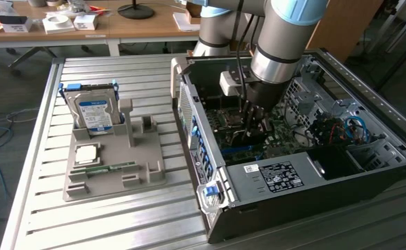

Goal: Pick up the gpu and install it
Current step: 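Insert the gpu into the slot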

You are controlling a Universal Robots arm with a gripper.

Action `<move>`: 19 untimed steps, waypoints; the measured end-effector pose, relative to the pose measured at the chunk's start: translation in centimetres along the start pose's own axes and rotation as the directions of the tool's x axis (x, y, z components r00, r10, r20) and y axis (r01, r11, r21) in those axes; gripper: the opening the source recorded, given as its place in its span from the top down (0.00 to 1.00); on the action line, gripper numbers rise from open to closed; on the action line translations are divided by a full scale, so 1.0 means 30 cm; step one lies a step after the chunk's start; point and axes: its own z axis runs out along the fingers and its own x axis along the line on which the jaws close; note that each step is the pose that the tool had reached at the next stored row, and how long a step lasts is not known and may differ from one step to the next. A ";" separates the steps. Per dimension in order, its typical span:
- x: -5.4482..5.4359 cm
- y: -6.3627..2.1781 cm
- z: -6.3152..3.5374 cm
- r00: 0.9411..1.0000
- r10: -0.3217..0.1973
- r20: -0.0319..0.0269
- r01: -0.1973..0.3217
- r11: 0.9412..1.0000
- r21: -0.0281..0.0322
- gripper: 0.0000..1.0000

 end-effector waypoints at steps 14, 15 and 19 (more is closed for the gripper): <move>0.000 0.001 0.010 1.000 0.000 0.000 0.000 1.000 0.000 0.74; 0.000 0.001 0.010 1.000 0.000 0.000 0.000 1.000 0.000 0.74; 0.000 0.001 0.014 1.000 0.000 0.000 0.000 1.000 0.000 0.74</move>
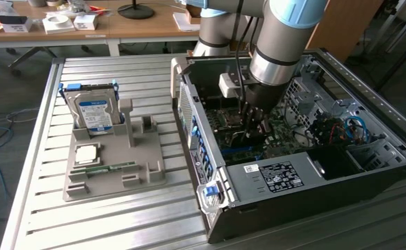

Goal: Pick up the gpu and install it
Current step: 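Insert the gpu into the slot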

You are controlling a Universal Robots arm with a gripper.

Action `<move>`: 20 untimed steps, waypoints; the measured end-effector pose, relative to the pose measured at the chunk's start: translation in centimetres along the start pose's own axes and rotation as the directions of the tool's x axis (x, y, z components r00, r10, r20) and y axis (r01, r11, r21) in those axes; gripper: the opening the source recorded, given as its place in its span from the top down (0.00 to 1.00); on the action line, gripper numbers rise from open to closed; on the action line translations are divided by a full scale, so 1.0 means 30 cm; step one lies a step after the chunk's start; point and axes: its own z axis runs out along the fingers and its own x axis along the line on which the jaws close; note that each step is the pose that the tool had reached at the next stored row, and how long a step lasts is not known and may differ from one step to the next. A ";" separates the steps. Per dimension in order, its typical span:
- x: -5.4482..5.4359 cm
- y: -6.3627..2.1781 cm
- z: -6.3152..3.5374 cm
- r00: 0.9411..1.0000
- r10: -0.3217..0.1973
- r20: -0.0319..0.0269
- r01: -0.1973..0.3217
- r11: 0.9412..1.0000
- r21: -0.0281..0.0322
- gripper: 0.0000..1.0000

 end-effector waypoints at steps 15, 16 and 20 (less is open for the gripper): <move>0.000 0.002 0.005 1.000 0.000 0.000 0.000 1.000 0.000 0.74; 0.000 0.002 0.005 1.000 0.000 0.000 0.000 1.000 0.000 0.74; 0.000 0.002 0.005 1.000 0.000 0.000 0.000 1.000 0.000 0.74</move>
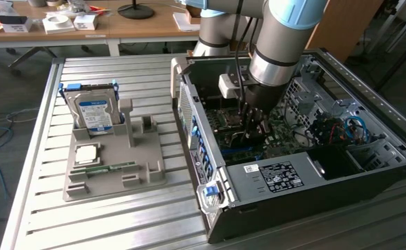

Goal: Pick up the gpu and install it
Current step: 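Insert the gpu into the slot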

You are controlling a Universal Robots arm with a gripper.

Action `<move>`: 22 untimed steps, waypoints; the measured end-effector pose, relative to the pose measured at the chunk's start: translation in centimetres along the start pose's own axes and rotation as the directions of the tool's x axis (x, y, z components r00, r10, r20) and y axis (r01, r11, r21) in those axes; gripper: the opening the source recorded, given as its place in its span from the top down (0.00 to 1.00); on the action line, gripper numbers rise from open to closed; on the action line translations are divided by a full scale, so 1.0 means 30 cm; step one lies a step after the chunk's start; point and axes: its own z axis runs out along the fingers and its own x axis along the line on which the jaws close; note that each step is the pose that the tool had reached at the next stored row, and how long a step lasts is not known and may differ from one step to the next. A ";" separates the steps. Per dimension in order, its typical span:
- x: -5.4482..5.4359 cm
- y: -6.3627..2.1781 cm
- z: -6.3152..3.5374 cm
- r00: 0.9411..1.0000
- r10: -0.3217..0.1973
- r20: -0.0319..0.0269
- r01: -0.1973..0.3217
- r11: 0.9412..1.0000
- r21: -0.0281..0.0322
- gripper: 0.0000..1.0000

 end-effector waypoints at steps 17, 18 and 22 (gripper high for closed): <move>0.000 0.000 0.010 1.000 -0.002 0.011 0.002 1.000 0.000 0.74; 0.000 0.000 0.012 1.000 -0.002 0.011 0.002 1.000 0.000 0.74; 0.000 0.000 0.012 1.000 -0.002 0.011 0.002 1.000 0.000 0.74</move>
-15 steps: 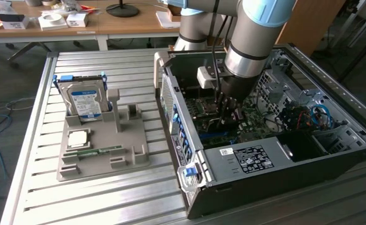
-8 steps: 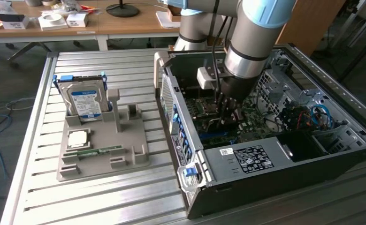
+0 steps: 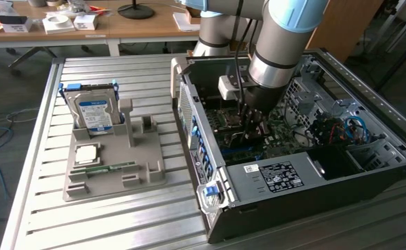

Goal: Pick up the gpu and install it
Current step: 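Insert the gpu into the slot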

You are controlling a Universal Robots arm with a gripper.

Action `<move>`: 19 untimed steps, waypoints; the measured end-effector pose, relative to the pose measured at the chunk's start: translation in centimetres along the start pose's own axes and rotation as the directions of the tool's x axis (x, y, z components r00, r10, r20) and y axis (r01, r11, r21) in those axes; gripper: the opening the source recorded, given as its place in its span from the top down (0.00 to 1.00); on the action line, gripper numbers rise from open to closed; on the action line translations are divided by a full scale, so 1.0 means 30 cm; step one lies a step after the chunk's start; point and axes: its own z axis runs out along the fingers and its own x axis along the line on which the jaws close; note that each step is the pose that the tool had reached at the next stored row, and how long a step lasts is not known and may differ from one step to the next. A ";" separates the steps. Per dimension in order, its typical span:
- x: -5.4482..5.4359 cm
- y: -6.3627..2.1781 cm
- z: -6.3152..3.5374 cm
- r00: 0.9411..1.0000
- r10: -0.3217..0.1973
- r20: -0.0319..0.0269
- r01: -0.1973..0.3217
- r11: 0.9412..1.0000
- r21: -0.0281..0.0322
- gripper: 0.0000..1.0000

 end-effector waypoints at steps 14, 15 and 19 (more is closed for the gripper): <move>-0.001 0.000 -0.018 1.000 0.000 0.000 0.000 1.000 0.000 0.66; -0.001 0.000 -0.024 1.000 0.000 0.000 0.000 1.000 0.000 0.66; -0.002 0.001 -0.051 1.000 0.000 0.000 0.000 1.000 0.000 0.66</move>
